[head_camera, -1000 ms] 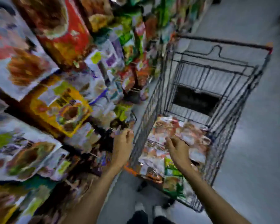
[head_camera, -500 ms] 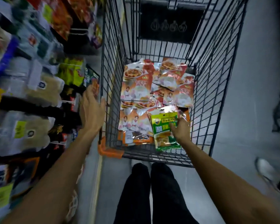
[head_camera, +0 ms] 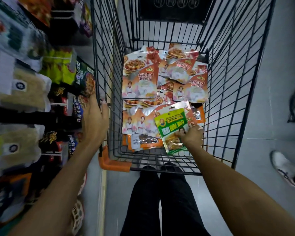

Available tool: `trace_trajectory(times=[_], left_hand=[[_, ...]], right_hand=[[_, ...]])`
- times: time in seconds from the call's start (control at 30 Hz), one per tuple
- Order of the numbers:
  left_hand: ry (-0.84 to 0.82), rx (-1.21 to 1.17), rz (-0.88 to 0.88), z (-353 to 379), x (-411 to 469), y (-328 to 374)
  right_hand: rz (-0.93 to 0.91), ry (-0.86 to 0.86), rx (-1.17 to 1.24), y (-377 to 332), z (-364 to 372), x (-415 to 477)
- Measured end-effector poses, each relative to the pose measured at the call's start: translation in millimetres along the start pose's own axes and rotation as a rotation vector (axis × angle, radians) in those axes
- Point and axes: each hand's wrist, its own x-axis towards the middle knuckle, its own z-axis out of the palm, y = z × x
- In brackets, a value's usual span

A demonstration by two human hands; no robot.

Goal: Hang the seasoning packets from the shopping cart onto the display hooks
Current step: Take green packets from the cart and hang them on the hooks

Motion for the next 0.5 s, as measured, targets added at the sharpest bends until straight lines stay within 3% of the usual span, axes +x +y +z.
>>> trace_trajectory(times=[0.1, 0.3, 0.5], left_hand=[[0.016, -0.006, 0.020, -1.3, 0.4, 0.2], [0.041, -0.081, 0.034, 1.3, -0.7, 2.0], [0.041, -0.074, 0.027, 0.4, 0.3, 3.8]], right_hand=[[-0.032, 0.028, -0.071, -2.2, 1.3, 2.2], [-0.072, -0.040, 0.036, 2.9, 3.0, 9.0], [-0.119, -0.305, 0.140, 14.3, -0.9, 17.3]])
